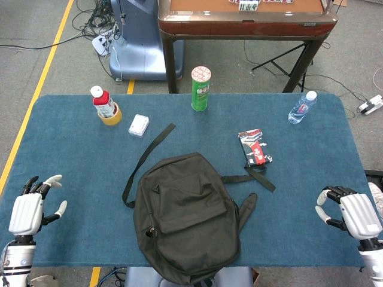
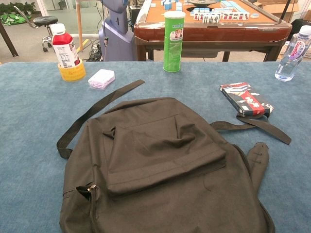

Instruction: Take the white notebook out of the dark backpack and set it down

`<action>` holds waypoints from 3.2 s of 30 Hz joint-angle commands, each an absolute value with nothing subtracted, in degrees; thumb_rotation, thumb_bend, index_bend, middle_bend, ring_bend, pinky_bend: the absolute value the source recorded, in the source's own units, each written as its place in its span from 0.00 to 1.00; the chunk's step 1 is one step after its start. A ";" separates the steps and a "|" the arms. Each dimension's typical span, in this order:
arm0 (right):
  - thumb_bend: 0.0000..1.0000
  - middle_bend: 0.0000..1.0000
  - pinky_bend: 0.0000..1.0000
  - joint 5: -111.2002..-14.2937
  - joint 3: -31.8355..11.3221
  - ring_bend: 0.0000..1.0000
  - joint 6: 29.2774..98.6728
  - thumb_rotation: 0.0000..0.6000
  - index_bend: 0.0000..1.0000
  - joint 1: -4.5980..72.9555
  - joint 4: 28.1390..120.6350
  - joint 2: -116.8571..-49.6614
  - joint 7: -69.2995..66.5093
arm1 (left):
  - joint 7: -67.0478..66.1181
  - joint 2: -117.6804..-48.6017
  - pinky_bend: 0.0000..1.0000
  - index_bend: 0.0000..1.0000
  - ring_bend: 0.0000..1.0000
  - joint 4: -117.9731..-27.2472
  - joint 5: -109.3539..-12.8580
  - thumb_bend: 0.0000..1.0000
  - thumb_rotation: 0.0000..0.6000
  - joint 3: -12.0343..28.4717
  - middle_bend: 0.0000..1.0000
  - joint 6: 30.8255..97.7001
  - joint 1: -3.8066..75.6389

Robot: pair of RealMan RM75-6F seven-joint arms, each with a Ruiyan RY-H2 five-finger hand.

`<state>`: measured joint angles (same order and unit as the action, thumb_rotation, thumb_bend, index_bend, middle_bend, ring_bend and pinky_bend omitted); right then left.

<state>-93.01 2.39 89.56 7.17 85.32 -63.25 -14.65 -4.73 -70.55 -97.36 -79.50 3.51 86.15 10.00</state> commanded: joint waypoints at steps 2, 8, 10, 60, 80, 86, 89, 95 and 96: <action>0.28 0.48 0.52 -93.18 2.24 0.44 89.50 1.00 0.56 6.98 85.23 -63.26 -14.75 | -5.07 -70.50 0.09 0.28 0.30 -97.47 -79.47 0.34 1.00 3.54 0.37 85.93 9.79; 0.28 0.48 0.52 -93.34 1.63 0.44 89.87 1.00 0.56 6.63 84.99 -63.19 -15.18 | -5.00 -70.13 0.09 0.28 0.30 -97.84 -80.34 0.34 1.00 3.58 0.37 85.91 9.46; 0.28 0.48 0.52 -93.53 1.47 0.44 89.98 1.00 0.56 6.58 84.97 -63.08 -15.23 | -4.33 -69.90 0.09 0.28 0.30 -97.55 -81.38 0.34 1.00 3.47 0.37 85.78 9.57; 0.29 0.47 0.52 -92.38 -0.77 0.43 88.18 1.00 0.55 5.98 84.93 -61.47 -17.09 | 1.37 -88.62 0.03 0.16 0.18 -82.27 -111.50 0.25 1.00 -8.45 0.24 59.31 34.13; 0.29 0.47 0.52 -92.00 -1.33 0.43 89.65 1.00 0.55 4.74 84.13 -61.23 -18.35 | 9.88 -94.69 0.03 0.50 0.34 -80.58 -107.89 0.58 1.00 -9.64 0.45 60.01 36.75; 0.30 0.47 0.52 -91.85 -1.58 0.43 89.97 1.00 0.55 4.48 84.08 -61.26 -18.43 | 10.79 -95.53 0.03 0.66 0.46 -79.49 -107.86 0.72 1.00 -9.99 0.64 61.65 36.99; 0.30 0.47 0.52 -92.05 -1.62 0.43 90.01 1.00 0.55 4.50 84.23 -61.16 -18.51 | 12.28 -95.58 0.06 0.73 0.54 -80.05 -106.64 0.77 1.00 -9.53 0.72 62.65 36.69; 0.30 0.47 0.52 -94.93 -1.16 0.43 89.74 1.00 0.55 5.61 85.27 -60.43 -18.32 | 19.33 -93.49 0.13 0.75 0.58 -86.55 -98.75 0.81 1.00 -4.49 0.75 64.07 36.23; 0.30 0.47 0.52 -95.78 -0.89 0.43 89.49 1.00 0.55 5.95 85.54 -60.26 -18.39 | 20.14 -93.12 0.13 0.75 0.58 -87.71 -97.16 0.81 1.00 -3.33 0.75 63.98 36.27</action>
